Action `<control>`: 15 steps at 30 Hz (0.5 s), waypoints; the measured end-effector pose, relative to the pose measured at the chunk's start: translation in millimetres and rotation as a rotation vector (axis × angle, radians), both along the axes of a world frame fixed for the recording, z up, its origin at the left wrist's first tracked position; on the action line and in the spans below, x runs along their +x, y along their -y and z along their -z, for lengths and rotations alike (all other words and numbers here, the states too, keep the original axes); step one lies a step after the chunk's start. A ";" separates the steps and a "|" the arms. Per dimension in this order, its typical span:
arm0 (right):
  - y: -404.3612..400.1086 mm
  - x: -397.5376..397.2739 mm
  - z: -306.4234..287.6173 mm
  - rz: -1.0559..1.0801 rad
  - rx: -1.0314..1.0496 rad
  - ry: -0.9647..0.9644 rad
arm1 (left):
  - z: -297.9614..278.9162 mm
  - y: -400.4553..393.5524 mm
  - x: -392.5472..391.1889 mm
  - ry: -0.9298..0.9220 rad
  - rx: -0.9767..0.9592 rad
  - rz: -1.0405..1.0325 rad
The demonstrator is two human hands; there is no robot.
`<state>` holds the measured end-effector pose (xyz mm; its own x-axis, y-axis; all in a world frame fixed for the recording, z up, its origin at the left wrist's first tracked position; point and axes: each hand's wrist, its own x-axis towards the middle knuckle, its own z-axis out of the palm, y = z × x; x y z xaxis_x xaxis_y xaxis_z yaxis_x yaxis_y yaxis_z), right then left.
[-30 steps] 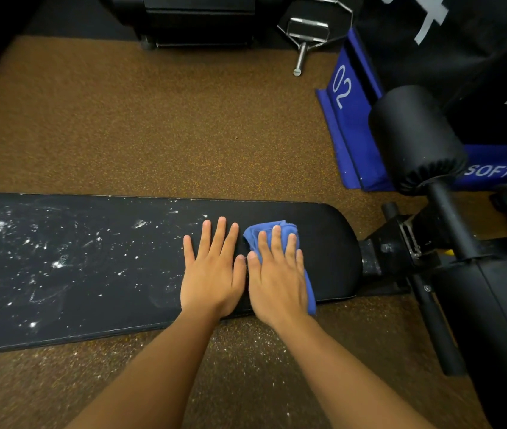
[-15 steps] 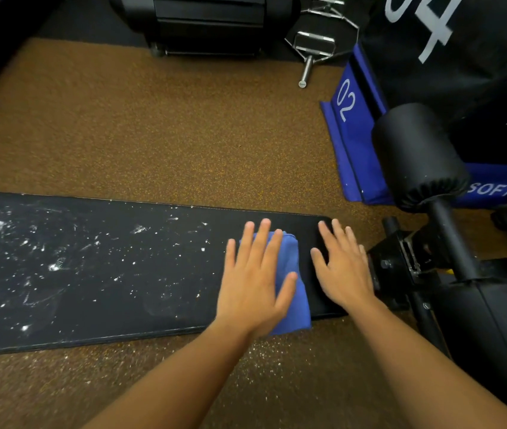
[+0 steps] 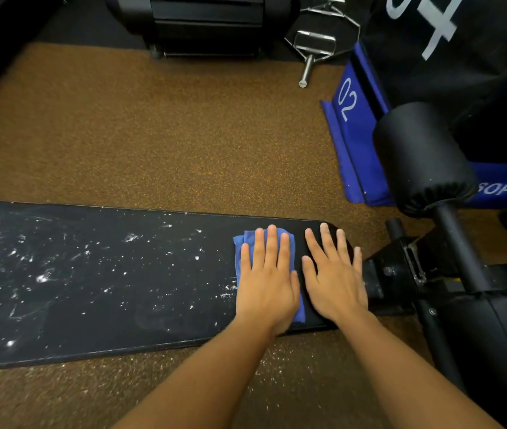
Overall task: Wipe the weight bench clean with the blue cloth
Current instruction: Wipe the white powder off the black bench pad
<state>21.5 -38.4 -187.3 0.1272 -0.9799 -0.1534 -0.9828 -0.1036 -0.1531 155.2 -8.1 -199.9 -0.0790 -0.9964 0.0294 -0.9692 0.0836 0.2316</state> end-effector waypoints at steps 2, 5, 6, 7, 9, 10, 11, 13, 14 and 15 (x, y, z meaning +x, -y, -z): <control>0.0 0.5 0.7 0.013 0.007 0.008 | -0.1 12.9 6.4 0.020 -0.009 0.021; -0.8 -0.9 1.8 0.020 0.001 0.004 | -1.0 22.0 14.7 0.025 -0.008 0.036; -1.4 -1.8 1.7 0.021 -0.003 0.007 | -2.7 21.2 17.2 0.015 0.011 0.037; -1.8 -1.9 1.9 0.020 -0.006 0.014 | -3.8 19.3 19.9 0.004 0.027 0.035; -1.8 -1.1 1.3 0.014 -0.014 0.021 | -4.5 11.9 23.1 -0.024 0.057 0.026; -1.3 -0.5 1.3 0.013 -0.018 0.019 | -4.7 5.8 23.1 -0.031 0.071 0.014; -0.7 0.0 1.7 0.016 -0.020 0.011 | -5.5 -1.6 21.9 -0.027 0.074 -0.002; -0.4 1.1 1.3 0.032 -0.013 -0.014 | -4.9 -17.2 15.3 -0.005 0.079 -0.020; -0.7 3.3 0.8 0.042 -0.006 -0.024 | -4.6 -22.8 11.2 0.000 0.097 -0.027; -1.0 7.4 0.3 0.049 0.000 -0.029 | -5.1 -25.3 8.4 0.004 0.116 -0.033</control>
<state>28.9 -37.4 -187.6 0.0742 -0.9849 -0.1563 -0.9907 -0.0549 -0.1244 163.6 17.3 -194.8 -0.0462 -0.9951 -0.0870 -0.9720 0.0247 0.2337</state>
